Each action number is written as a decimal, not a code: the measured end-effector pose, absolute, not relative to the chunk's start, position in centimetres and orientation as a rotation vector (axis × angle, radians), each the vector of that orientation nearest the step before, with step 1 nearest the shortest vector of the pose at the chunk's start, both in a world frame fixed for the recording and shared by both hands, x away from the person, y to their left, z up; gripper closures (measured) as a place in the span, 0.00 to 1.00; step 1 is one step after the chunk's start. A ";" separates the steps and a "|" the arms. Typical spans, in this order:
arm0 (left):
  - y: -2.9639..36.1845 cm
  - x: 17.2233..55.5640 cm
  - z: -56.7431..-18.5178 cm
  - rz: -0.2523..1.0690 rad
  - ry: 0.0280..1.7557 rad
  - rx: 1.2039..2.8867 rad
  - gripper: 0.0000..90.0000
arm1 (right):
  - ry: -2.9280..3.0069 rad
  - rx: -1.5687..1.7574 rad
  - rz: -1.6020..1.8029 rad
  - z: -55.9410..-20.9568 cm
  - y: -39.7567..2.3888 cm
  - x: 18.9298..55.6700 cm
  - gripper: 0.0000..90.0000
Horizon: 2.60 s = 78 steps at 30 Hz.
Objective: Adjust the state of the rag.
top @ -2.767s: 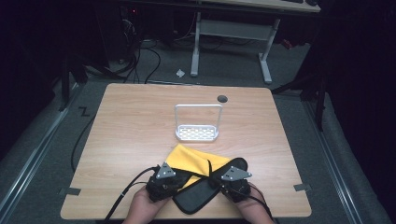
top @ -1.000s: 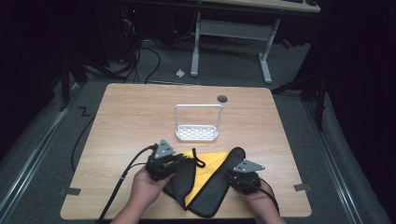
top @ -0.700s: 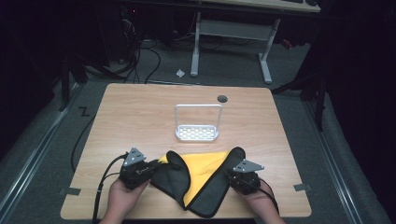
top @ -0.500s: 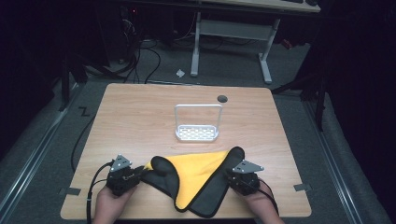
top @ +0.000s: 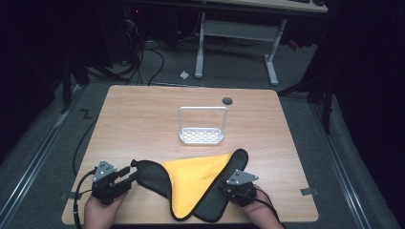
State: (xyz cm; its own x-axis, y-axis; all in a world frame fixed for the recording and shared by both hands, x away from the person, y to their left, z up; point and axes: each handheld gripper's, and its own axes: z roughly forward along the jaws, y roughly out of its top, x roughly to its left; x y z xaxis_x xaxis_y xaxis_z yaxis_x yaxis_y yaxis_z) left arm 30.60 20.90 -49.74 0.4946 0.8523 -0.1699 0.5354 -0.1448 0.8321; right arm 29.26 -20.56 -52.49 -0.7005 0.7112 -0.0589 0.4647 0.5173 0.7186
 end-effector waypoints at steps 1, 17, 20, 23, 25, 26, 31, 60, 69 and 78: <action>20.7 30.4 -49.5 0.437 1.149 1.811 0.64 | 2.416 0.976 0.992 -52.5 -20.6 29.3 0.86; 16.3 28.6 -48.2 0.397 0.949 1.861 0.60 | 2.418 1.029 0.993 -52.8 -21.4 30.2 0.86; 15.1 28.3 -48.1 0.370 0.904 1.877 0.60 | 2.420 1.034 0.993 -52.8 -21.4 30.3 0.86; 13.8 27.9 -48.1 0.339 0.854 1.902 0.60 | 2.419 1.028 0.995 -52.8 -21.4 30.3 0.86; 12.9 27.7 -48.2 0.304 0.818 1.926 0.60 | 2.419 1.028 0.995 -52.8 -21.4 30.3 0.86; 12.3 27.6 -48.4 0.263 0.791 1.950 0.59 | 2.419 1.028 0.995 -52.9 -21.4 30.3 0.86; 9.0 27.0 -49.8 0.188 0.658 2.112 0.51 | 2.421 1.031 0.996 -52.8 -21.4 30.3 0.86; 13.2 28.0 -46.2 0.204 0.764 1.903 0.93 | 2.427 1.030 1.000 -52.8 -21.5 30.4 0.86; 17.0 28.6 -43.5 0.264 0.852 1.724 0.93 | 2.413 1.056 0.981 -52.8 -22.2 30.6 0.86; 19.2 35.7 -47.2 0.291 1.109 1.668 0.89 | 2.399 1.081 0.986 -52.8 -22.6 30.5 0.86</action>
